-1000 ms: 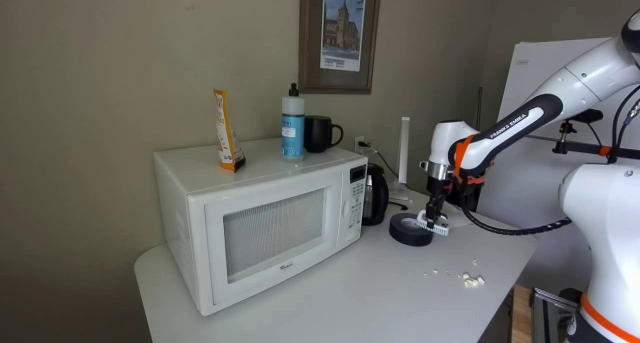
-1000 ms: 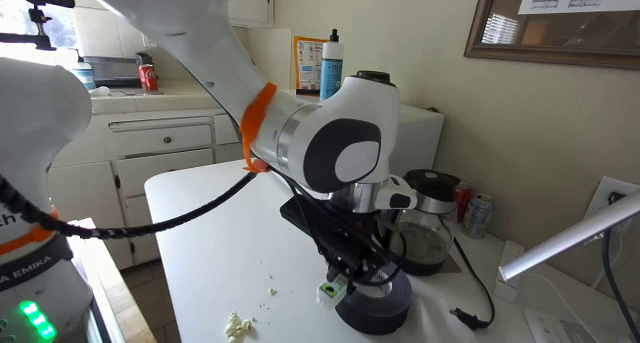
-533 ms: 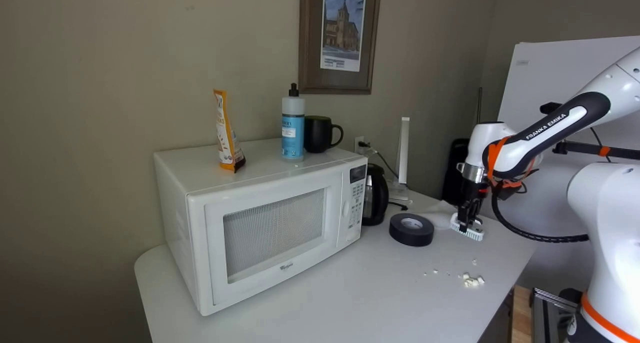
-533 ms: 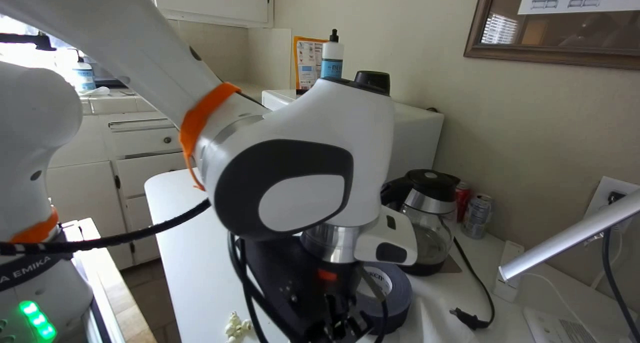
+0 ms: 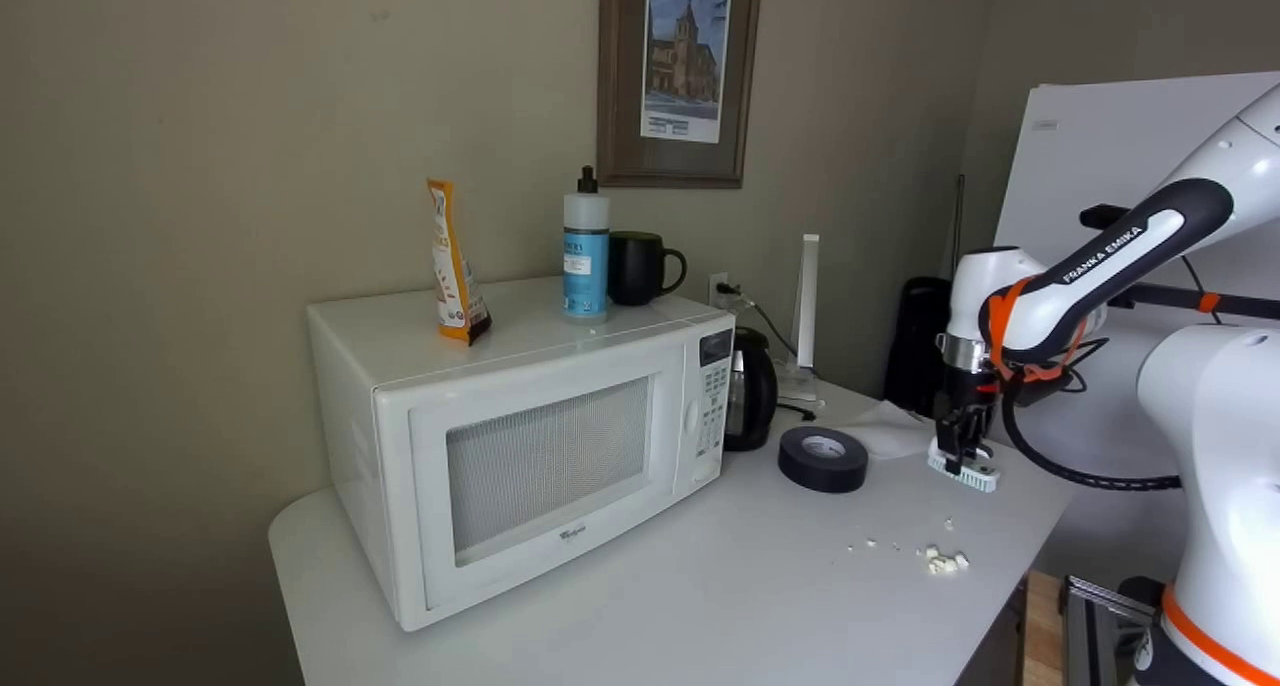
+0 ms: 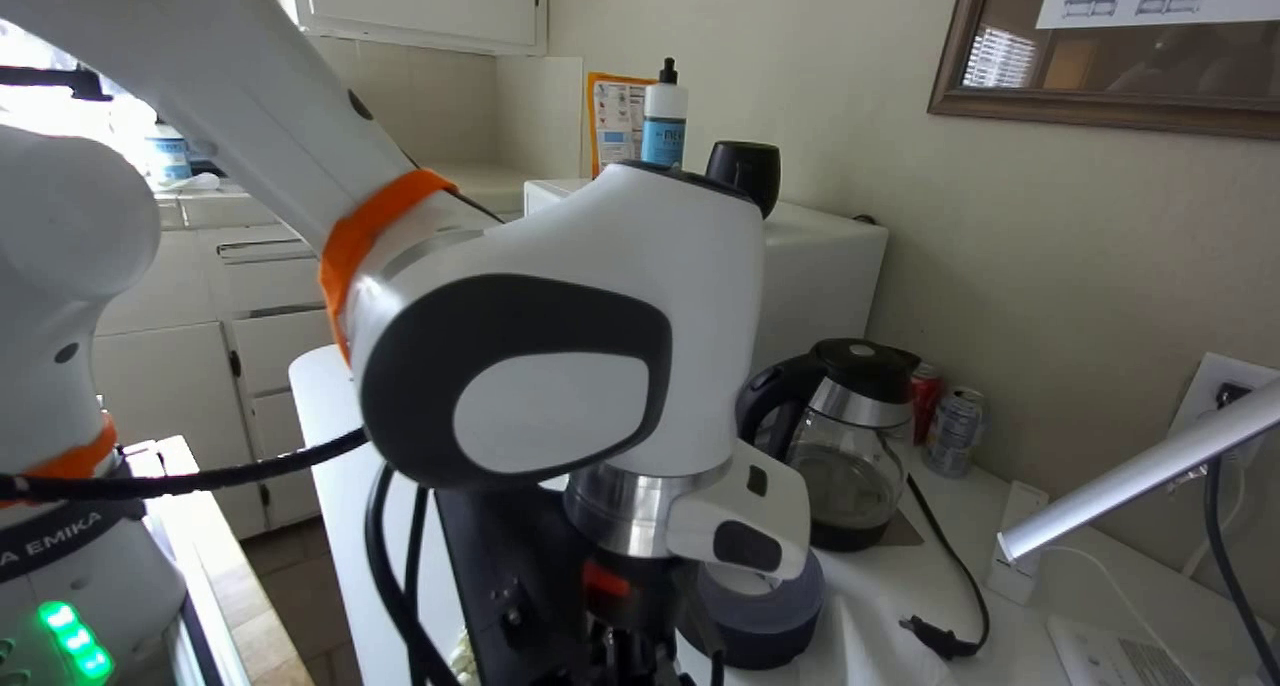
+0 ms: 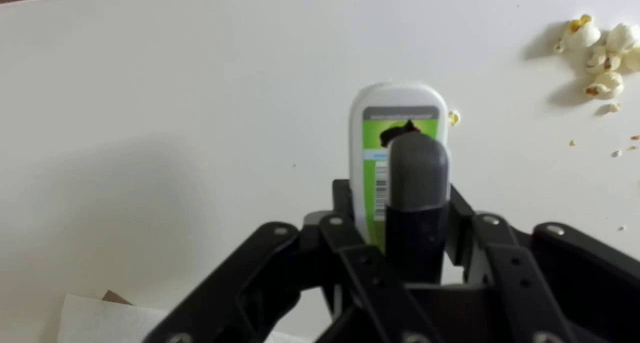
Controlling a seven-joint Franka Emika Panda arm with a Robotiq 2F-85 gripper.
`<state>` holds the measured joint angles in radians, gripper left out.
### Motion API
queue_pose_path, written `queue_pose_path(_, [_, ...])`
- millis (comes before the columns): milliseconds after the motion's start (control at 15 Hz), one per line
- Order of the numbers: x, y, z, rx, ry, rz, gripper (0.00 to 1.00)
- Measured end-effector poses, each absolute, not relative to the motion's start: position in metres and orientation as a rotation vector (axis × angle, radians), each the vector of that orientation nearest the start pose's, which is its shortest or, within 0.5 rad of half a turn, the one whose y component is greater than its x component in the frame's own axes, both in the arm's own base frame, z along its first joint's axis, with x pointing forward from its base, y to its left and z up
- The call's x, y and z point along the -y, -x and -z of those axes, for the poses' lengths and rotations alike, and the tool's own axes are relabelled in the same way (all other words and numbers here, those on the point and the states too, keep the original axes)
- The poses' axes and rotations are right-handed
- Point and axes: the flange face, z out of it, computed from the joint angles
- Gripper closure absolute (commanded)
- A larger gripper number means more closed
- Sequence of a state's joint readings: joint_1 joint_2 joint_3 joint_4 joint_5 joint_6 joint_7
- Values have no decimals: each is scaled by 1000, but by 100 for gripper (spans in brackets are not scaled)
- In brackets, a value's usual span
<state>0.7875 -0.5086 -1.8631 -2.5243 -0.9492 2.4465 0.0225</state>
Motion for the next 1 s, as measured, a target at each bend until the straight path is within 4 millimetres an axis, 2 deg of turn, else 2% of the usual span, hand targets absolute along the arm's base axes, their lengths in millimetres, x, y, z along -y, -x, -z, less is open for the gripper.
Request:
queue_pose_path(67, [362, -249, -214, -521, 3148, -91, 82])
queue_pose_path(133, [359, -253, -213, -518, 3151, -102, 57])
queue_pose_path(333, [357, -256, -214, -508, 3155, -99, 57])
queue_pose_path(400, [358, -255, -214, -513, 3154, -99, 82])
queue_pose_path(733, [355, -257, -212, -494, 3153, -102, 82])
queue_pose_path(1000, [333, -261, -191, -400, 3161, -164, 82])
